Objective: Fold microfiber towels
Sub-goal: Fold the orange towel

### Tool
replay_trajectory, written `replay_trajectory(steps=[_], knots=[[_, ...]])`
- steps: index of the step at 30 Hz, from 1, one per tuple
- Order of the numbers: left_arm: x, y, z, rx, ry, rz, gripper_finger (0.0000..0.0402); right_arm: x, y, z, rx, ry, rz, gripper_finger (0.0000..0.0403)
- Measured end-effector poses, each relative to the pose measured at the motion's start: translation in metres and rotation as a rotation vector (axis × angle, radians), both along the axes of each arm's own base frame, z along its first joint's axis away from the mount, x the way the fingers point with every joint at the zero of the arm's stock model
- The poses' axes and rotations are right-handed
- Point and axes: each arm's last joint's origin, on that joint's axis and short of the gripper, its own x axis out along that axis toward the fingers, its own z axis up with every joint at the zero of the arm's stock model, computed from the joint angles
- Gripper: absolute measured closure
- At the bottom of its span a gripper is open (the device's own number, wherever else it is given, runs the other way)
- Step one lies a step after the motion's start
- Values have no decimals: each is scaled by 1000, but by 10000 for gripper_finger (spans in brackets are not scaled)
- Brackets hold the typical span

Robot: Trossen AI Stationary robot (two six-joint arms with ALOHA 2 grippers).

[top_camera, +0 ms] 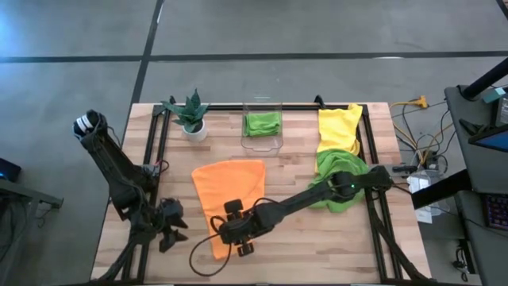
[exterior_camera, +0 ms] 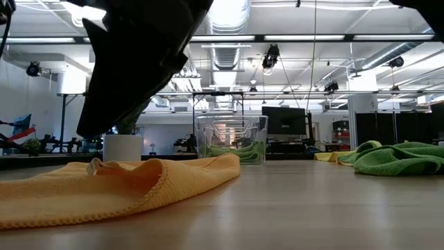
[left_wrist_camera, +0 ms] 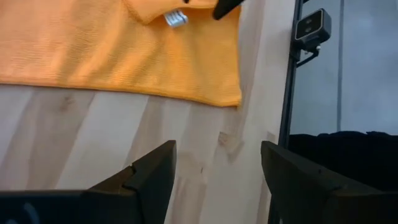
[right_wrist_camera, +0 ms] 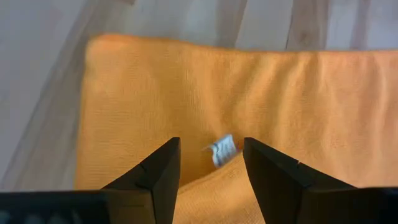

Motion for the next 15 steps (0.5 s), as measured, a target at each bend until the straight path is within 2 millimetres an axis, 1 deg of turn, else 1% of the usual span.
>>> replay_trajectory(steps=[6,11,15], knots=[[1,-5,-6,-39,-17,-5,183,1,-4,-9,-20,31,6,232],[1,-5,-6,-51,-23,-6,183,3,-10,-11,-32,31,12,233],[2,-7,-6,-66,-32,-6,183,5,-15,-11,-33,31,8,257]])
